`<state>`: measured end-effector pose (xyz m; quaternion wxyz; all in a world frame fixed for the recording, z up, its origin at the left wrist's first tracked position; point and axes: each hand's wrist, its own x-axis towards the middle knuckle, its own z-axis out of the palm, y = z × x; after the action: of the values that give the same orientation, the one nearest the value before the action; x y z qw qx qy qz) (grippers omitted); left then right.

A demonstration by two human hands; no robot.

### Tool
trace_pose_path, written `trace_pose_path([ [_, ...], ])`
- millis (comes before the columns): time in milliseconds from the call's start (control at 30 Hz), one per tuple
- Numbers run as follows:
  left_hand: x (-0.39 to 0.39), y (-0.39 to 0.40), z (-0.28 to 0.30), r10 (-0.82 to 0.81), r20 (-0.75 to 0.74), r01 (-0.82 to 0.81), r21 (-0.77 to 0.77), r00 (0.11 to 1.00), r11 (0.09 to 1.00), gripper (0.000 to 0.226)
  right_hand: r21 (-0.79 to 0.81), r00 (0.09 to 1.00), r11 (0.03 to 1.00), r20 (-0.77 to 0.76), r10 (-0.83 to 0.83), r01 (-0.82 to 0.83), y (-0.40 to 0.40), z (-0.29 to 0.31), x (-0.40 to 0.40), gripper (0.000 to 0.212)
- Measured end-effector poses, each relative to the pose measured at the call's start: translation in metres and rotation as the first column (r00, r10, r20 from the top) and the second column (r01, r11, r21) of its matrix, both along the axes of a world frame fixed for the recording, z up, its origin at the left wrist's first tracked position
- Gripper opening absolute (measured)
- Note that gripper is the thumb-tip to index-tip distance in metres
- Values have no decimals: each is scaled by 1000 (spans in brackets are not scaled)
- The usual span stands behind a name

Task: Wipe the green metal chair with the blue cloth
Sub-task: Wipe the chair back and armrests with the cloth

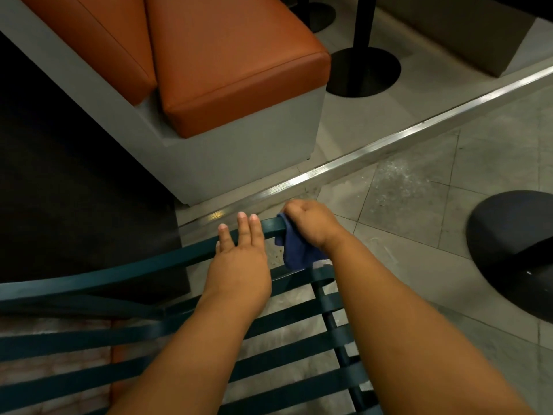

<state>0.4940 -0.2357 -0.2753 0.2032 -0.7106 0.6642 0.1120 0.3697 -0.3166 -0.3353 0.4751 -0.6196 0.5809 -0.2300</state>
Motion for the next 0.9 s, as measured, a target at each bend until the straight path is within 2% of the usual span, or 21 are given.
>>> trace_pose_path([
  [67,1,0,0,-7,-5,7,-7,1000,1000,87,121,982,990,160,-96,77,1,-10,-9,34],
  [133,1,1,-1,-9,-6,9,-14,1000,1000,88,347,908,928,331,-257,136,6,-16,-15,32],
  [200,1,2,-3,-9,11,10,-22,1000,1000,91,451,860,867,334,-386,214,7,-22,-12,29],
  [267,1,3,-4,-5,17,6,-30,1000,1000,92,305,886,893,226,-405,331,4,-29,-3,27],
  [333,0,3,-5,0,14,0,-39,1000,999,92,-21,916,929,175,-360,369,13,-36,9,26],
  [400,0,3,-6,7,13,-7,-38,1000,999,92,-281,914,875,221,-340,394,34,-40,19,27],
  [467,-1,4,-5,13,7,-12,-38,1000,999,91,-354,874,808,311,-373,471,49,-50,26,30],
  [500,-1,4,-6,12,4,-12,-42,1000,999,89,-309,840,797,360,-406,519,51,-54,28,31],
  [533,-1,3,-6,9,4,-9,-47,1000,999,88,-193,781,801,436,-447,567,49,-58,30,32],
  [600,-1,4,-6,6,3,-6,-53,1000,999,87,166,606,792,558,-567,588,42,-61,29,33],
  [667,0,5,-7,3,2,-3,-59,1000,998,89,545,395,676,551,-735,496,40,-58,25,37],
  [733,0,6,-8,7,-2,-7,-69,1000,998,90,787,233,480,420,-877,387,39,-53,23,29],
  [767,-1,6,-8,10,-1,-10,-73,1000,997,90,845,167,410,375,-912,344,37,-51,24,26],
  [800,-1,6,-8,11,2,-11,-73,1000,997,90,874,113,382,365,-924,300,35,-48,26,25],
  [900,-3,7,-5,11,8,-10,-61,1000,998,90,896,-26,370,388,-921,247,33,-42,37,31],
])
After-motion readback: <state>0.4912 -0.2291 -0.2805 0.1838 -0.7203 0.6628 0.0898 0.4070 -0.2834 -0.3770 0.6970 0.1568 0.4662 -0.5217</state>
